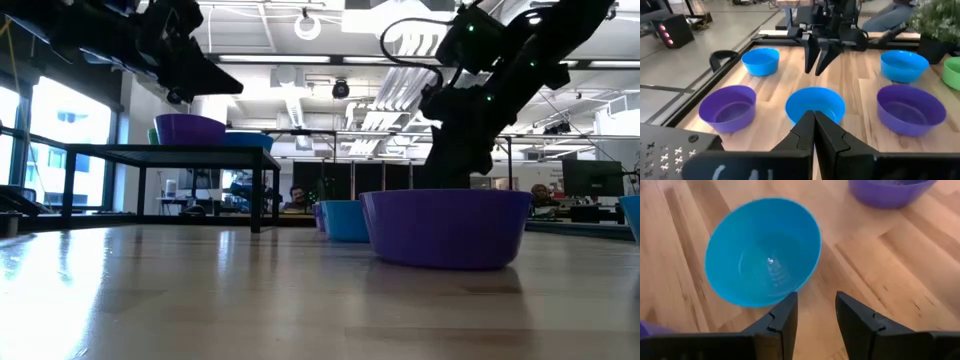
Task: Pick & Place Mini bowls
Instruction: Stack the blue bowl on top of the blue bowl on the shelf
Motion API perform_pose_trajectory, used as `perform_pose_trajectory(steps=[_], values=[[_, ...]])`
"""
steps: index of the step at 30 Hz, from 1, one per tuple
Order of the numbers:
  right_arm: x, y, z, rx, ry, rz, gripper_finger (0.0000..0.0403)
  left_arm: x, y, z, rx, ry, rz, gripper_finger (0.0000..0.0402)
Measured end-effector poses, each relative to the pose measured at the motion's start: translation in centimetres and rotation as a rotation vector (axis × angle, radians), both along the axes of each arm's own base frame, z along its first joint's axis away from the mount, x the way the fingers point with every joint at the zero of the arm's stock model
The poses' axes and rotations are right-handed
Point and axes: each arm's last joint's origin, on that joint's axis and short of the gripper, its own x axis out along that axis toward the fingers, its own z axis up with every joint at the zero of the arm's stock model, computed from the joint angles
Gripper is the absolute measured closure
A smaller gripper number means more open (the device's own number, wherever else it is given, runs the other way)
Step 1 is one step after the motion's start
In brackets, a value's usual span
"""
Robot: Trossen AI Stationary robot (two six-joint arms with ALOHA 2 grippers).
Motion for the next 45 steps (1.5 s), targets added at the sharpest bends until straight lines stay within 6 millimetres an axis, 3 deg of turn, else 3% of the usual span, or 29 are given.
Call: perform_pose_trajectory(steps=[4,10,18,24,32,38,45], values=[[-0.7,-1.2,0.7,-0.037,0.027,-0.109,0.0282,0.1,0.0,-0.1,0.000,0.003,-0.006,0.0401],[-2.8,-5.1,2.7,-0.137,0.223,-0.312,0.0280,0.6,0.0,-0.6,0.001,0.025,-0.006,0.0401],[-4.2,-8.9,2.0,-0.152,0.353,-0.223,0.0278,0.9,0.0,-1.1,-0.001,0.058,-0.007,0.0401],[-4.3,-9.9,0.5,-0.131,0.430,-0.251,0.0258,0.9,0.0,-1.1,-0.001,0.056,-0.007,0.0401],[-6.8,-11.3,1.4,-0.052,0.352,-0.777,0.0240,0.9,0.0,-1.2,-0.012,0.061,-0.005,0.0401],[-7.6,-12.2,1.1,-0.004,0.297,-0.914,0.0241,0.9,0.0,-1.2,-0.021,0.064,-0.023,0.0401],[-8.8,-12.4,-0.8,0.049,0.232,-1.007,0.0244,0.9,-0.1,-1.2,-0.027,0.063,-0.045,0.0401]])
